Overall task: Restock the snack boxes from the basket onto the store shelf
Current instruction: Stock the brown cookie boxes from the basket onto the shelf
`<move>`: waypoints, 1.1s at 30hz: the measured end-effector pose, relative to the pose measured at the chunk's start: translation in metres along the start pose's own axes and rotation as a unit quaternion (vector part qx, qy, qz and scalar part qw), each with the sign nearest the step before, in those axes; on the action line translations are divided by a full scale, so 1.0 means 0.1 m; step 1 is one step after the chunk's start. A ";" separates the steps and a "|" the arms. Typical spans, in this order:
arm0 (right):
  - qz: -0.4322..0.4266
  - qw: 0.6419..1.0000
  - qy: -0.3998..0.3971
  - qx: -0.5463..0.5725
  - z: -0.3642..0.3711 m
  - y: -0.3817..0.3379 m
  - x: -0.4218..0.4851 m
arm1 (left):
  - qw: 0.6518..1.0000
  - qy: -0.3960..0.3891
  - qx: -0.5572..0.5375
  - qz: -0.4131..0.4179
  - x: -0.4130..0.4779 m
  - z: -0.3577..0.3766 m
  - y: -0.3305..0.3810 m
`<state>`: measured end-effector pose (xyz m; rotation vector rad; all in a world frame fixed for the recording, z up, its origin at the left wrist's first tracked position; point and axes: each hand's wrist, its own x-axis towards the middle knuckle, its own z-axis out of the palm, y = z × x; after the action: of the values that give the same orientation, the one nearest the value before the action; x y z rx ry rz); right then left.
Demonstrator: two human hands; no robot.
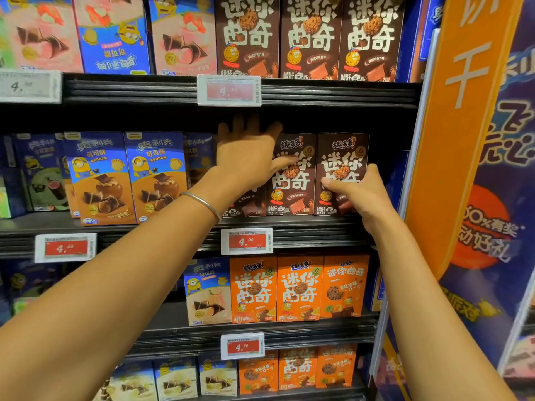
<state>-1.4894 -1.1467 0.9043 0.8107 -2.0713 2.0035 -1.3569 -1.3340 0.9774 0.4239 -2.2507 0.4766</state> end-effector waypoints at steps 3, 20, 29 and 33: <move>0.016 0.999 -0.023 0.024 -0.02 -0.06 0.03 | 1.000 -0.007 -0.023 0.008 0.03 -0.03 -0.06; 0.058 0.996 -0.023 0.059 -0.02 -0.07 0.11 | 0.999 -0.039 -0.033 0.001 0.07 -0.01 -0.06; 0.092 0.990 -0.050 0.093 -0.02 -0.06 0.18 | 0.998 -0.037 -0.041 -0.016 0.05 -0.02 -0.05; 0.090 0.991 -0.036 0.088 0.00 -0.05 0.18 | 0.999 -0.031 -0.038 -0.017 0.04 -0.04 -0.05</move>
<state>-1.5024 -1.1513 0.9169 0.7598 -2.0973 2.3120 -1.3550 -1.3377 0.9838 0.4416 -2.3088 0.3644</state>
